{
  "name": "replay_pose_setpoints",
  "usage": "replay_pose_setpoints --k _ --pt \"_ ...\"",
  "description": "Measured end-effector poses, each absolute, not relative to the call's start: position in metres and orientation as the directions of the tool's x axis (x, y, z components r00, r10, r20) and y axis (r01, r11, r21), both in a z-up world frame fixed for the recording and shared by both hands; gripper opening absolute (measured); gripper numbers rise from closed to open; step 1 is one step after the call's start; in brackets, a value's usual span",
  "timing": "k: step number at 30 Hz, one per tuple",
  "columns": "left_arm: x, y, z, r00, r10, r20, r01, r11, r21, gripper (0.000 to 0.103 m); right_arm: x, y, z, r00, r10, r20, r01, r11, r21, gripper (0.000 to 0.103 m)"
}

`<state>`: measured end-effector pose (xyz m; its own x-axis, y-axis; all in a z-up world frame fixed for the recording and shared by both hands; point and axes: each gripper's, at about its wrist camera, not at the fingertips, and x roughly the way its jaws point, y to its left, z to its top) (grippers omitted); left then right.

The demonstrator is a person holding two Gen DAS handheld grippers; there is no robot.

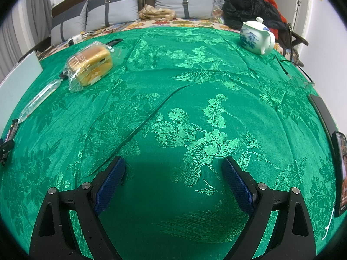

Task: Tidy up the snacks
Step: 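Set the Snickers bar back down and open left tool, then lower right tool onto the clear tube snack and grasp it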

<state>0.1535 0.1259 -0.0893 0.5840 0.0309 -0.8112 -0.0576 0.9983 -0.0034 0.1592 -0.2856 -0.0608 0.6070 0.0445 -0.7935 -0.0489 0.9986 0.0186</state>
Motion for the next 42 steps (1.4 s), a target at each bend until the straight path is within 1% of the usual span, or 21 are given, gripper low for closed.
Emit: replay_pose_setpoints --k 6,7,9,10,11,12,16,17,18,20,23,24,26,27,28,29,30,32,34,36,42 --pt "0.154 0.126 -0.089 0.585 0.028 -0.811 -0.056 0.998 -0.006 0.103 0.16 -0.284 -0.061 0.605 0.037 -0.795 -0.047 0.999 0.011 0.094" --pt "0.154 0.127 -0.09 0.585 0.028 -0.811 -0.056 0.998 -0.006 0.103 0.161 -0.283 -0.061 0.602 0.027 -0.798 -0.036 0.999 0.007 0.093" --pt "0.154 0.126 -0.09 0.585 0.027 -0.811 -0.056 0.998 -0.007 0.103 0.166 -0.273 -0.056 0.557 -0.005 -0.831 0.001 1.0 -0.006 0.092" --pt "0.154 0.126 -0.09 0.585 0.027 -0.811 -0.056 0.998 -0.007 0.103 0.168 -0.262 -0.051 0.552 0.028 -0.833 -0.011 1.0 0.027 0.092" --pt "0.154 0.126 -0.09 0.585 0.028 -0.811 -0.056 0.998 -0.007 0.103 0.17 -0.245 -0.042 0.556 0.119 -0.822 -0.051 0.993 0.109 0.092" --pt "0.154 0.126 -0.09 0.585 0.028 -0.81 -0.056 0.998 -0.007 0.103 0.173 -0.23 -0.036 0.55 0.179 -0.816 -0.082 0.984 0.161 0.092" --pt "0.154 0.126 -0.09 0.585 0.028 -0.811 -0.056 0.998 -0.007 0.103 0.215 -0.13 -0.022 0.425 0.408 -0.808 -0.224 0.912 0.343 0.091" --pt "0.154 0.126 -0.09 0.585 0.028 -0.81 -0.056 0.998 -0.007 0.103 0.225 -0.112 -0.022 0.399 0.435 -0.807 -0.235 0.899 0.369 0.091" --pt "0.154 0.126 -0.09 0.585 0.027 -0.81 -0.056 0.998 -0.007 0.103 0.24 -0.088 -0.024 0.369 0.454 -0.811 -0.237 0.889 0.391 0.091" --pt "0.155 0.126 -0.09 0.585 0.026 -0.81 -0.056 0.998 -0.009 0.103 0.269 -0.051 -0.034 0.327 0.445 -0.834 -0.207 0.894 0.397 0.091" --pt "0.155 0.126 -0.09 0.585 0.026 -0.81 -0.057 0.998 -0.009 0.103 0.294 -0.021 -0.05 0.291 0.402 -0.868 -0.155 0.915 0.372 0.091" --pt "0.155 0.126 -0.09 0.585 0.026 -0.81 -0.057 0.998 -0.009 0.103 0.296 -0.014 -0.052 0.293 0.38 -0.877 -0.159 0.924 0.348 0.09" --pt "0.155 0.126 -0.09 0.585 0.026 -0.81 -0.057 0.998 -0.009 0.103 0.296 0.003 -0.052 0.309 0.278 -0.909 -0.217 0.952 0.217 0.077" --pt "0.155 0.125 -0.09 0.585 0.026 -0.81 -0.057 0.998 -0.009 0.103 0.295 0.008 -0.051 0.32 0.234 -0.918 -0.25 0.956 0.156 0.05" --pt "0.155 0.125 -0.09 0.585 0.026 -0.81 -0.057 0.998 -0.009 0.103 0.291 0.011 -0.051 0.338 0.174 -0.925 -0.279 0.957 0.078 0.034" --pt "0.155 0.125 -0.09 0.585 0.026 -0.81 -0.057 0.998 -0.009 0.103 0.289 0.01 -0.052 0.345 0.152 -0.926 -0.318 0.947 0.037 0.027" --pt "0.155 0.125 -0.09 0.585 0.026 -0.81 -0.057 0.998 -0.009 0.103 0.289 0.007 -0.051 0.343 0.153 -0.927 -0.337 0.941 0.03 0.019" --pt "0.155 0.125 -0.09 0.585 0.026 -0.81 -0.057 0.998 -0.009 0.103 0.288 -0.004 -0.052 0.32 0.159 -0.934 -0.376 0.926 0.029 0.019" --pt "0.155 0.125 -0.09 0.585 0.026 -0.81 -0.057 0.998 -0.009 0.103 0.283 -0.016 -0.052 0.317 0.126 -0.94 -0.417 0.909 -0.019 0.019" --pt "0.155 0.125 -0.09 0.585 0.026 -0.81 -0.057 0.998 -0.009 0.103 0.277 -0.03 -0.05 0.308 0.121 -0.944 -0.462 0.886 -0.037 0.019" --pt "0.155 0.125 -0.09 0.586 0.027 -0.81 -0.057 0.998 -0.009 0.103 0.237 -0.082 -0.052 0.318 0.135 -0.939 -0.55 0.832 -0.067 0.019"
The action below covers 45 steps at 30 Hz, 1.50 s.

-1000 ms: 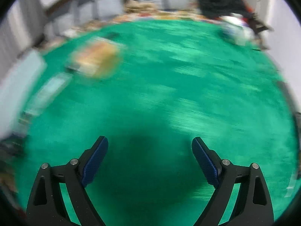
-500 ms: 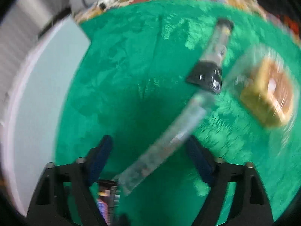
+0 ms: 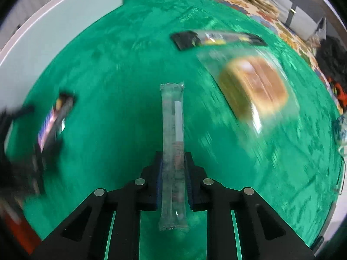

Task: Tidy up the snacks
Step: 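Lower right tool onto the clear tube snack and grasp it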

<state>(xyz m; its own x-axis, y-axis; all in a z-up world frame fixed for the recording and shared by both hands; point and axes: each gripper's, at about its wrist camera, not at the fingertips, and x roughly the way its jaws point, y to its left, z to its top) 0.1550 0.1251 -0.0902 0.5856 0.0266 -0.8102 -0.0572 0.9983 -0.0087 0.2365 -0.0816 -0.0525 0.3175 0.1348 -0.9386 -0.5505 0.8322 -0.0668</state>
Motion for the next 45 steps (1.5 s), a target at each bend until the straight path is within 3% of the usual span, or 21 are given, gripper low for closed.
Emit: replay_pose_setpoints --k 8,9,10,12,16,22,45 --pt "0.155 0.125 -0.09 0.586 0.027 -0.81 -0.057 0.998 -0.009 0.103 0.179 -0.163 -0.057 0.474 0.229 -0.85 -0.552 0.83 -0.084 0.024" --pt "0.155 0.125 -0.09 0.586 0.027 -0.81 -0.057 0.998 -0.009 0.103 0.175 -0.173 -0.059 0.496 0.246 -0.833 -0.53 0.846 -0.066 0.037" --pt "0.155 0.125 -0.09 0.586 0.027 -0.81 -0.057 0.998 -0.008 0.103 0.173 -0.182 -0.06 0.519 0.251 -0.817 -0.499 0.865 -0.051 0.061" --pt "0.155 0.125 -0.09 0.586 0.027 -0.81 -0.058 0.998 -0.008 0.103 0.171 -0.201 -0.066 0.544 0.255 -0.799 -0.416 0.909 0.007 0.077" --pt "0.155 0.125 -0.09 0.586 0.027 -0.81 -0.057 0.998 -0.009 0.103 0.174 -0.214 -0.066 0.566 0.286 -0.773 -0.359 0.93 0.082 0.079" --pt "0.155 0.125 -0.09 0.586 0.027 -0.81 -0.058 0.998 -0.008 0.103 0.165 -0.2 -0.069 0.562 0.241 -0.791 -0.382 0.924 0.01 0.089" --pt "0.155 0.125 -0.09 0.586 0.028 -0.81 -0.058 0.998 -0.008 0.103 0.163 -0.205 -0.069 0.562 0.242 -0.791 -0.377 0.926 0.016 0.09"
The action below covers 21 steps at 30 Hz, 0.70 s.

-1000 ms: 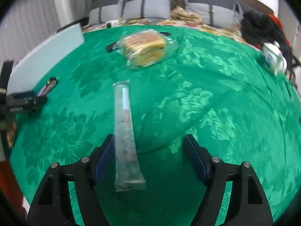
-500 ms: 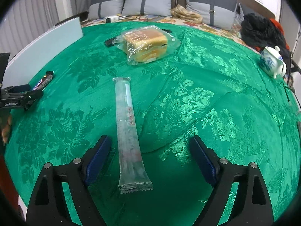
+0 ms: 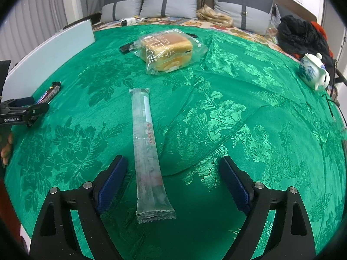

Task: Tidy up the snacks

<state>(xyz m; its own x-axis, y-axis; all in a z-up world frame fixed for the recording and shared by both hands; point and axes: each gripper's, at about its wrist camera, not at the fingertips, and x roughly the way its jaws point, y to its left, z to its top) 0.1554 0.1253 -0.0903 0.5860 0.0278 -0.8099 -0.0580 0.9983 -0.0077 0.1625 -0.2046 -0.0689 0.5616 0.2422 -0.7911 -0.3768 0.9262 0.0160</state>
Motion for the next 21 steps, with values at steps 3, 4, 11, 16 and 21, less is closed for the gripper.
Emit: replay_pose_setpoints --k 3,4,11,16,21 --pt "0.155 0.125 -0.09 0.584 0.03 -0.811 -0.06 0.998 -0.006 0.103 0.163 -0.205 -0.069 0.562 0.243 -0.791 -0.376 0.926 0.018 0.091" --pt "0.155 0.124 -0.089 0.575 0.03 -0.818 -0.062 0.998 -0.007 0.103 0.163 -0.206 -0.069 0.561 0.243 -0.791 -0.374 0.927 0.019 0.091" --pt "0.168 0.098 -0.078 0.467 -0.026 -0.884 0.034 0.999 -0.012 0.077 0.199 -0.194 -0.052 0.376 0.209 -0.903 -0.338 0.938 0.076 0.089" --pt "0.17 0.089 -0.072 0.468 -0.042 -0.883 0.066 0.998 -0.012 0.02 0.218 -0.173 -0.043 0.33 0.207 -0.921 -0.345 0.935 0.086 0.082" --pt "0.163 0.101 -0.07 0.473 -0.107 -0.875 0.029 0.994 -0.106 0.016 0.208 -0.162 -0.053 0.334 0.156 -0.93 -0.396 0.918 0.011 0.019"
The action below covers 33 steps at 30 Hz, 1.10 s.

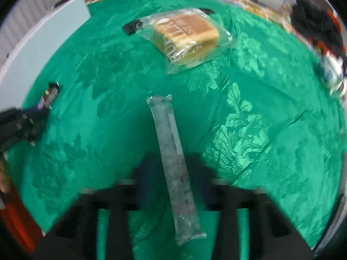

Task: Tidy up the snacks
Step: 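Carry the Snickers with left tool while right tool carries the clear tube to the box, then open both tools over the box and return them above the cloth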

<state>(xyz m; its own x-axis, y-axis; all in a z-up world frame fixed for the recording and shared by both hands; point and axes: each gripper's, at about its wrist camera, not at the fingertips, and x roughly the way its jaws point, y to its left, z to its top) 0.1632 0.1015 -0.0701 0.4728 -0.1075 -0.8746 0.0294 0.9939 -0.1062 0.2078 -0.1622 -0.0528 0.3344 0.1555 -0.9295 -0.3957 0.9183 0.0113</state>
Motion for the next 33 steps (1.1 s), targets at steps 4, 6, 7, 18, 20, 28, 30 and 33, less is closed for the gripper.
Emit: replay_pose_setpoints --k 4,6,7,18,20,28,30,33 --pt "0.143 0.106 -0.055 0.509 -0.181 -0.842 0.023 0.98 -0.197 0.016 0.192 -0.177 -0.04 0.337 0.223 -0.915 -0.34 0.935 0.102 0.019" --pt "0.133 0.11 -0.04 0.528 -0.232 -0.817 0.022 0.965 -0.26 0.016 0.184 -0.184 -0.027 0.34 0.29 -0.895 -0.31 0.933 0.185 0.019" --pt "0.129 0.112 -0.033 0.537 -0.251 -0.805 0.023 0.959 -0.284 0.016 0.183 -0.184 -0.02 0.339 0.325 -0.883 -0.298 0.927 0.227 0.019" --pt "0.098 0.233 0.087 0.721 -0.194 -0.665 -0.042 0.946 -0.321 0.016 0.18 -0.068 0.11 0.353 0.672 -0.651 -0.426 0.735 0.527 0.019" --pt "0.097 0.275 0.091 0.725 -0.108 -0.681 -0.118 0.954 -0.277 0.016 0.178 -0.024 0.131 0.319 0.727 -0.608 -0.481 0.677 0.557 0.019" --pt "0.092 0.386 0.05 0.626 0.117 -0.771 -0.349 0.926 -0.143 0.017 0.182 0.119 0.134 0.219 0.775 -0.592 -0.571 0.594 0.566 0.019" --pt "0.09 0.398 0.035 0.593 0.165 -0.788 -0.391 0.914 -0.103 0.021 0.182 0.143 0.116 0.2 0.764 -0.614 -0.569 0.6 0.563 0.022" --pt "0.087 0.408 0.015 0.552 0.213 -0.806 -0.445 0.893 -0.069 0.077 0.181 0.15 0.093 0.187 0.733 -0.654 -0.551 0.629 0.548 0.055"
